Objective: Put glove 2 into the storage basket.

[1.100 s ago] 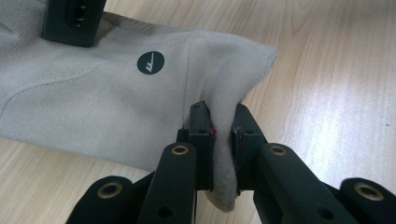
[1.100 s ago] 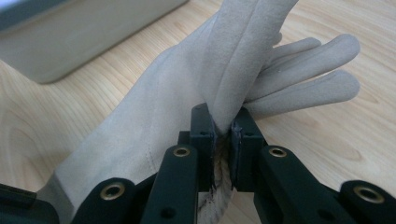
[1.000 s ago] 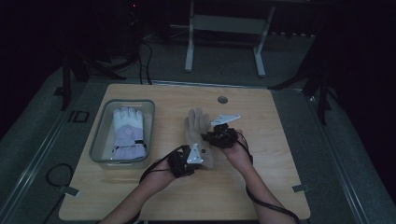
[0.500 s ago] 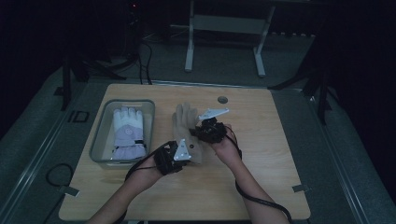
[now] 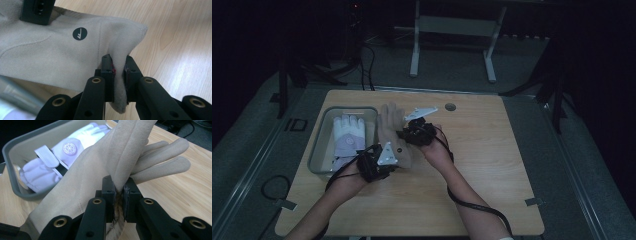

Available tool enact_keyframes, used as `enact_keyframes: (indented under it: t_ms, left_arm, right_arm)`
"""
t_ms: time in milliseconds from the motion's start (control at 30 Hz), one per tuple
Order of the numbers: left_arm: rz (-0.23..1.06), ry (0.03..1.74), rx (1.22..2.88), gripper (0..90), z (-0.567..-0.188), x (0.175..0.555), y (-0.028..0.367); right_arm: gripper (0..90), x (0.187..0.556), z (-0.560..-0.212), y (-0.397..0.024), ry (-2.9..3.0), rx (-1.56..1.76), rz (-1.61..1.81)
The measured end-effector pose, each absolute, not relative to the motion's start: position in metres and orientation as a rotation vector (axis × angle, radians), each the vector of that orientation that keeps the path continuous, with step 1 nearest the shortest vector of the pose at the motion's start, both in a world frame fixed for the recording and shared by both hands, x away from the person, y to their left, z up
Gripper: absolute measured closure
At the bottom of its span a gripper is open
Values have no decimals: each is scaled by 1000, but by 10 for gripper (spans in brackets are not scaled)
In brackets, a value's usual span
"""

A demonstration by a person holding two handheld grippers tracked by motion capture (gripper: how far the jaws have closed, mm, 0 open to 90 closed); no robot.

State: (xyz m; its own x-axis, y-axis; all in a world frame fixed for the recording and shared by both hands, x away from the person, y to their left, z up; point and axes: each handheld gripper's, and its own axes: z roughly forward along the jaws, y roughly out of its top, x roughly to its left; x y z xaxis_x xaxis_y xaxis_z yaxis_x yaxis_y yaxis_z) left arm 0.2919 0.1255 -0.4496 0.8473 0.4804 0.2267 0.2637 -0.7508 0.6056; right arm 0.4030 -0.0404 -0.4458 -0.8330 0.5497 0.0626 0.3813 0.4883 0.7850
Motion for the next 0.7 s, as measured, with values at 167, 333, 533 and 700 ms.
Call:
enact_keyframes:
  t_ms: [167,333,533,700]
  left_arm:
    - [519,574,2447,820,-446,290,142]
    - [531,609,2443,820,-444,290,159]
    - [542,653,2455,820,-442,290,179]
    - [544,692,2456,820,-441,289,198]
  right_arm:
    - [819,405,-441,-22,2544,776,1279]
    - [819,407,-438,-2,2544,757,1292]
    - [819,409,-436,25,2560,727,1297]
    - [819,411,-437,48,2571,712,1308]
